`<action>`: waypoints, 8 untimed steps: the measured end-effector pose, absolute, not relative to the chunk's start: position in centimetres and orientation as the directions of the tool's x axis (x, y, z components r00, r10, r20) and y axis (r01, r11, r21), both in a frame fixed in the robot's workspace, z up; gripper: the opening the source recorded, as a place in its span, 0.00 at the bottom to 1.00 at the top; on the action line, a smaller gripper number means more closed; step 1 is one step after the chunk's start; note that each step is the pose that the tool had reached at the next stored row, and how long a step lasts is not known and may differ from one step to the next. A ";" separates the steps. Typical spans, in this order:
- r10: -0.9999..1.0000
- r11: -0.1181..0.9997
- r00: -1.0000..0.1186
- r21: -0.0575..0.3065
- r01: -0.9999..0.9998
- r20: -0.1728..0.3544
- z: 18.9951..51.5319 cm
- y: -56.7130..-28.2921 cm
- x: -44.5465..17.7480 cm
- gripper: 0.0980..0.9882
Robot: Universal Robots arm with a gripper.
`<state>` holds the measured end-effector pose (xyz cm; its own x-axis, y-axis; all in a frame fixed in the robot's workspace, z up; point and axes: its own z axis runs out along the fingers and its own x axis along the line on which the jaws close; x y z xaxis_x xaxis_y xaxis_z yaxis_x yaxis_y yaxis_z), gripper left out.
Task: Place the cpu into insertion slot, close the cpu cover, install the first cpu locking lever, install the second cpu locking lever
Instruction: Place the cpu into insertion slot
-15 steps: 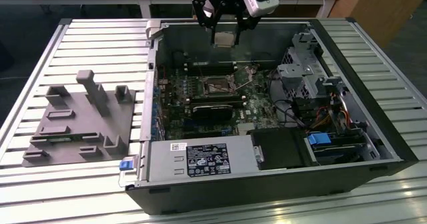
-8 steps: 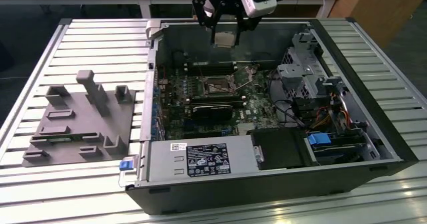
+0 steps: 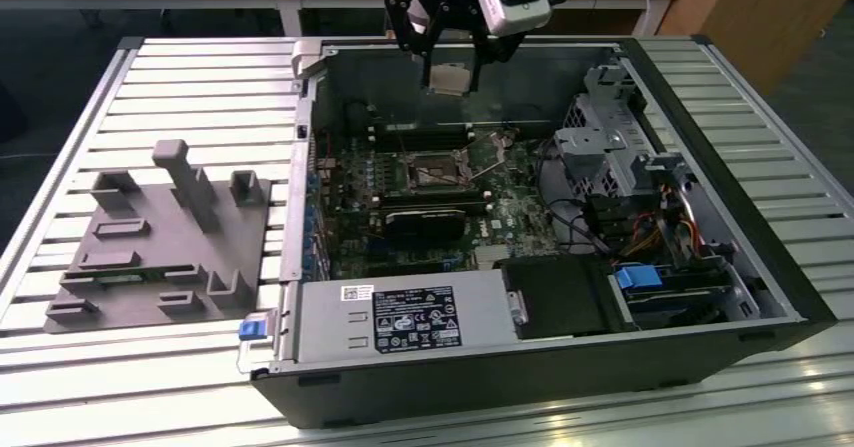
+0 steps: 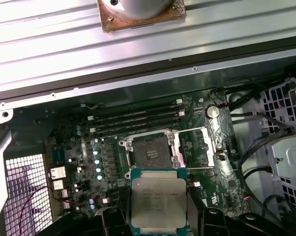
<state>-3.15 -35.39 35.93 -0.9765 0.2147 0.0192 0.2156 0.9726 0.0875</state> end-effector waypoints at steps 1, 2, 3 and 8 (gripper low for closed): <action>0.220 0.971 -0.975 0.087 0.221 0.019 35.9 -35.4 -3.2 0.50; 0.227 0.970 -0.974 0.087 0.227 0.019 35.9 -35.4 -3.2 0.50; 0.233 0.968 -0.972 0.087 0.233 0.019 35.9 -35.4 -3.2 0.50; 0.262 0.961 -0.965 0.087 0.263 0.019 35.9 -35.4 -3.2 0.50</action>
<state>-3.15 -35.39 35.87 -0.9649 0.2619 0.0191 0.2626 0.9610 0.0873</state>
